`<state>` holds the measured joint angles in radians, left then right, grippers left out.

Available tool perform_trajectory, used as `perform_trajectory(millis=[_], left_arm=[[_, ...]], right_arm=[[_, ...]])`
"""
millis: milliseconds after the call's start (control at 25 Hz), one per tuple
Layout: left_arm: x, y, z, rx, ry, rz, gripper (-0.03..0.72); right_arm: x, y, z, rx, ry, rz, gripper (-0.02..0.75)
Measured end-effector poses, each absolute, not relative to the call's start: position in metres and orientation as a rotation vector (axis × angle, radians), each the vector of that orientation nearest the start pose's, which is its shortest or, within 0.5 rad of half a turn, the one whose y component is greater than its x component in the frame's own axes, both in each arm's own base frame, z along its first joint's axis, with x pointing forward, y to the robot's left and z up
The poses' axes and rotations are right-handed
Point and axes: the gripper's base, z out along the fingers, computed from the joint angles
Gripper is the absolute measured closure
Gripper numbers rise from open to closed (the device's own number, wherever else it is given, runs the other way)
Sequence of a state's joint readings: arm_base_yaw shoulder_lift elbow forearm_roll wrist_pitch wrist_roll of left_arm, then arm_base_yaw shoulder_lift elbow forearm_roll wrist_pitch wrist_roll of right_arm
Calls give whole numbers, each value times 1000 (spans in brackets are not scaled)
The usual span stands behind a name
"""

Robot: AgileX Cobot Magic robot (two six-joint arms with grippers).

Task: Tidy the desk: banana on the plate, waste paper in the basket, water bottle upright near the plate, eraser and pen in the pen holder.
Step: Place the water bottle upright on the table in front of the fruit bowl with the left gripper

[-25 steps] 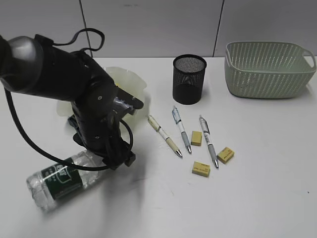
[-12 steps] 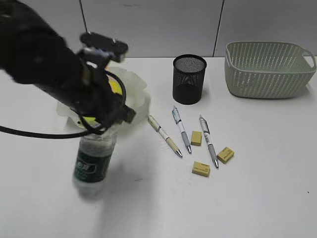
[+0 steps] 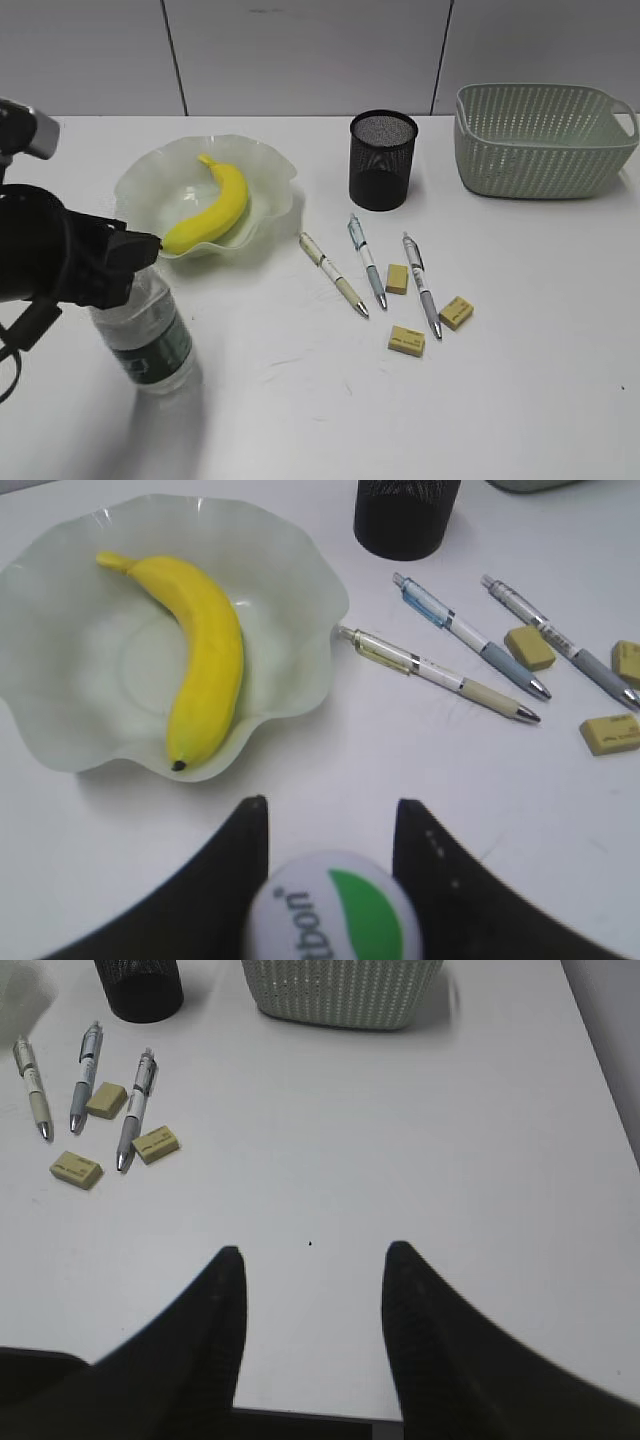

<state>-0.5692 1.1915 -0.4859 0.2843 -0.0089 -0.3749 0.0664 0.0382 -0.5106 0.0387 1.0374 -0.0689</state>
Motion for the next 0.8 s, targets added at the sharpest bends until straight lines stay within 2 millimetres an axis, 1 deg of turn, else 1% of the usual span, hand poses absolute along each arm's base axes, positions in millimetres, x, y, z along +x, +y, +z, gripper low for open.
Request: perform_trajectory(millis=[160, 360, 520, 640, 800], left_arm=[[193, -112, 223, 487, 2120, -357, 395], [206, -89, 225, 366, 2109, -295, 396], [213, -74, 225, 314, 2103, -243, 396], [219, -72, 219, 308, 2117, -237, 396], [228, -78, 208, 318, 2110, -268, 396]], right_arm=[[1, 3, 282, -139, 2044, 45, 374], [1, 3, 282, -139, 2044, 45, 374], [1, 3, 282, -139, 2044, 45, 374], [1, 3, 282, -139, 2044, 45, 374], [1, 3, 282, -139, 2044, 45, 374]])
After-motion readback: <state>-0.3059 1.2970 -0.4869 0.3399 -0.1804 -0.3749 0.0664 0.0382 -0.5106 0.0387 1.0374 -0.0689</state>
